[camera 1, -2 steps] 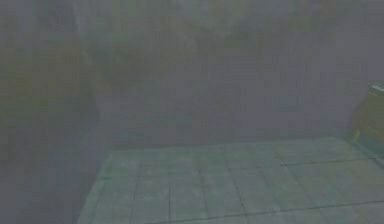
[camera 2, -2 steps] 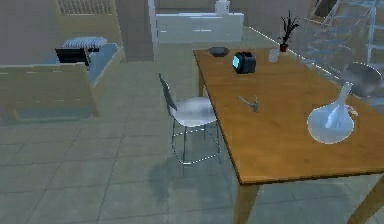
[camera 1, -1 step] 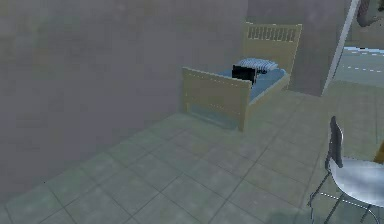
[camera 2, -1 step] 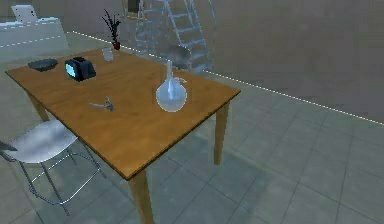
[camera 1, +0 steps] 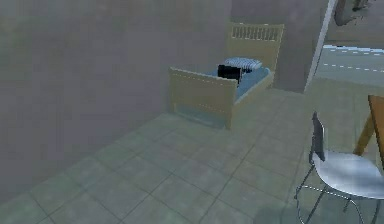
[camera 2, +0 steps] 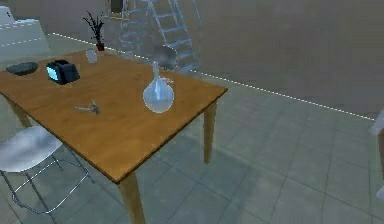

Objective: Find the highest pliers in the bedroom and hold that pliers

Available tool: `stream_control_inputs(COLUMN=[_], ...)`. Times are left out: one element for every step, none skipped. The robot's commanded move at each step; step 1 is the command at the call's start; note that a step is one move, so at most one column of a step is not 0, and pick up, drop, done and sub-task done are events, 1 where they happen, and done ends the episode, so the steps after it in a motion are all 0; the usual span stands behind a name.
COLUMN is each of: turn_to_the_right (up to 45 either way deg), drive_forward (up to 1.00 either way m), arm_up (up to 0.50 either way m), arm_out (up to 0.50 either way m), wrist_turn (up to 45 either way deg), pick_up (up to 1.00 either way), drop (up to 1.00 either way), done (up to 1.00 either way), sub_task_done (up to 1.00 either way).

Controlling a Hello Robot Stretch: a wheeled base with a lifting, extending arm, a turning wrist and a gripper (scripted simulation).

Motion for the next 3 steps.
stream_control_inputs(turn_to_the_right=[0.0,-18.0,45.0], drive_forward=[0.25,0.0,0.0], arm_up=[0.0,0.0,0.0], arm_out=[0.0,0.0,0.0], wrist_turn=[0.0,0.0,0.0], pick_up=[0.0,0.0,0.0], drop=[0.0,0.0,0.0], done=[0.0,0.0,0.0], sub_task_done=[0.0,0.0,0.0])
